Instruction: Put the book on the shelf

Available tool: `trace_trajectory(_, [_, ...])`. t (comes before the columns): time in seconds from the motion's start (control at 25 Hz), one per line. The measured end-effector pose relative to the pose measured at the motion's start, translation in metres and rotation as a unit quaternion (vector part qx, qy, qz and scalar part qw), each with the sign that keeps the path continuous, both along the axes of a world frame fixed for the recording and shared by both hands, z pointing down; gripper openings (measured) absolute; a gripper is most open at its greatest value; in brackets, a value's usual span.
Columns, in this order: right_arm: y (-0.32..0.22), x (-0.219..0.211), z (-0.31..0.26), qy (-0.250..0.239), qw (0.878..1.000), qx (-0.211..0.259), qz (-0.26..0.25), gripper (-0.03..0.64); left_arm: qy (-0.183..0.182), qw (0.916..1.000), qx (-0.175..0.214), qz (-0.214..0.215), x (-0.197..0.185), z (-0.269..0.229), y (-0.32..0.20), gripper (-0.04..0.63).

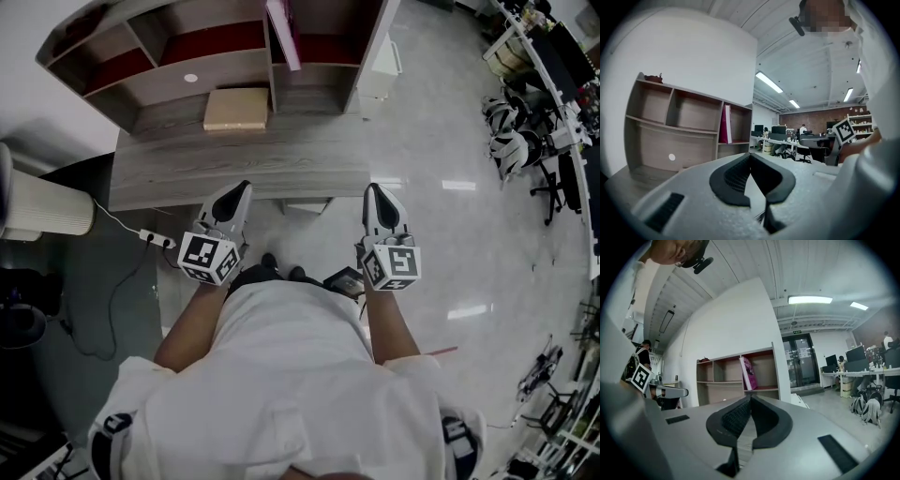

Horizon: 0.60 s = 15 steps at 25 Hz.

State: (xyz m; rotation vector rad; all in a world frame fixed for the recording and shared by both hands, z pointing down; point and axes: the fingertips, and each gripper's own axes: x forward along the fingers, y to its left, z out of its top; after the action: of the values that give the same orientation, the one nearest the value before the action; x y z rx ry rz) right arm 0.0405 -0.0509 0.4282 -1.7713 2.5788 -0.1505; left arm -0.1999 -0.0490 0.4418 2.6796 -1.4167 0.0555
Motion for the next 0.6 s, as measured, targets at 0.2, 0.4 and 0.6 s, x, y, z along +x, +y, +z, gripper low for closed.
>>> trace_trajectory(0.2, [0.002, -0.007, -0.001, -0.008, 1.0, 0.008, -0.008, 0.015, 0.01, 0.9998, -0.016, 0.005, -0.009, 0.008, 0.006, 0.009])
trace_trajectory(0.4, [0.012, 0.002, 0.002, -0.005, 1.0, 0.012, -0.011, 0.015, -0.023, 0.9993, -0.014, 0.026, 0.004, 0.012, 0.014, 0.009])
trace_trajectory(0.6, [0.018, 0.016, 0.012, -0.008, 1.0, 0.006, -0.02, 0.015, -0.025, 0.998, -0.003, 0.057, 0.032, 0.006, 0.014, 0.009])
